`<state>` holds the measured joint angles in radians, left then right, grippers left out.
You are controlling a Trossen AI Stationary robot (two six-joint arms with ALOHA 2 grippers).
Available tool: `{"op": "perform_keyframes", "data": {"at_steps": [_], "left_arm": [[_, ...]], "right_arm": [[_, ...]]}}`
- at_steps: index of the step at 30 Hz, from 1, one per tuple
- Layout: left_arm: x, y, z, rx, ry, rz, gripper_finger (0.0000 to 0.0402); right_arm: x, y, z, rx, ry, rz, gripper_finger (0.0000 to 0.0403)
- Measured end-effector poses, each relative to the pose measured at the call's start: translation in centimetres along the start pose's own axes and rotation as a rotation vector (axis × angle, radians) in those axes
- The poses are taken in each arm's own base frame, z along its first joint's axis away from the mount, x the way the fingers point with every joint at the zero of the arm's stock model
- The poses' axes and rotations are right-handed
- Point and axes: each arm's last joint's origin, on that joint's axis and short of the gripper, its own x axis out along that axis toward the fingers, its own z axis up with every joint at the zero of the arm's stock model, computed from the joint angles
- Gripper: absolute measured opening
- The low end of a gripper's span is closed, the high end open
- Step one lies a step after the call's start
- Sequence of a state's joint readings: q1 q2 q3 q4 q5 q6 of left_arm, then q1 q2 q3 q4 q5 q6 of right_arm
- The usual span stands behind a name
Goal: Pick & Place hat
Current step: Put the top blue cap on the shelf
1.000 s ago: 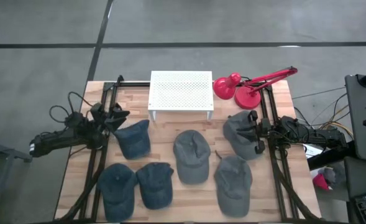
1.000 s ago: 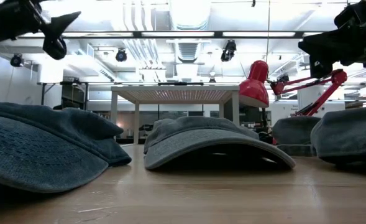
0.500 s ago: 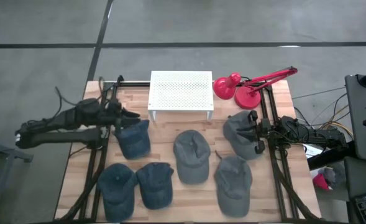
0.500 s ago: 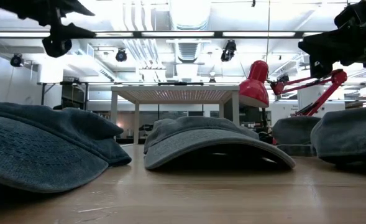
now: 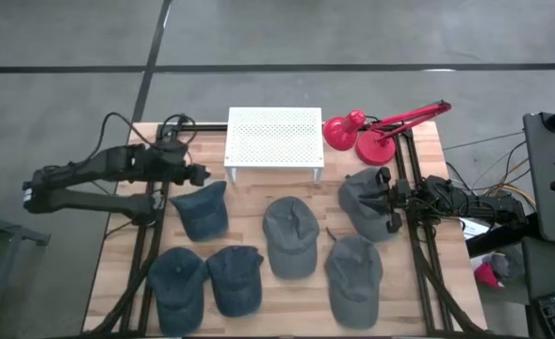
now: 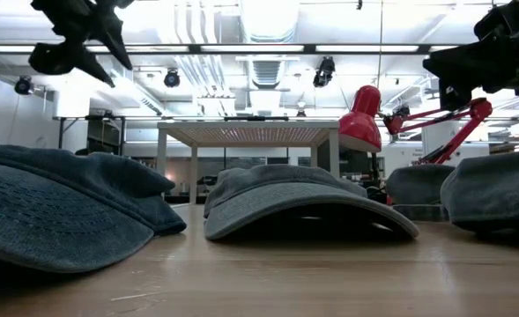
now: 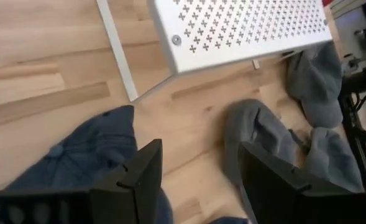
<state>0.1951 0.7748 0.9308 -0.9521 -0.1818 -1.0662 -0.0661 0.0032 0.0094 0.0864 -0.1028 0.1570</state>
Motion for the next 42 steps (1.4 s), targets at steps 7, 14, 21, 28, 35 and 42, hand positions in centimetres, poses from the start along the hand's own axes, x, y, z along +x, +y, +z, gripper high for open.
{"op": "perform_keyframes", "data": {"at_steps": [7,14,21,28,35,42], "left_arm": [[0.4,-0.4,0.1,-0.028,-0.008,-0.014,0.02],[1.2,-1.2,0.4,-0.157,-0.02,-0.045,0.02],[3.3,-1.8,0.0,-0.279,0.028,0.051,0.02],[6.0,-3.0,-1.7,-0.287,0.115,0.148,0.02],[6.7,-3.3,-3.9,-0.303,0.138,0.374,0.02],[6.0,-3.5,-5.1,-0.352,0.095,0.561,0.02]], "right_arm": [[0.0,0.0,0.0,0.0,0.0,0.0,0.0063],[0.0,0.0,0.0,0.0,0.0,0.0,0.0063],[0.0,0.0,0.0,0.0,0.0,0.0,0.0063],[0.0,0.0,0.0,0.0,0.0,0.0,0.0063],[0.0,0.0,0.0,0.0,0.0,0.0,0.0063],[0.0,0.0,0.0,0.0,0.0,0.0,0.0063]]}}
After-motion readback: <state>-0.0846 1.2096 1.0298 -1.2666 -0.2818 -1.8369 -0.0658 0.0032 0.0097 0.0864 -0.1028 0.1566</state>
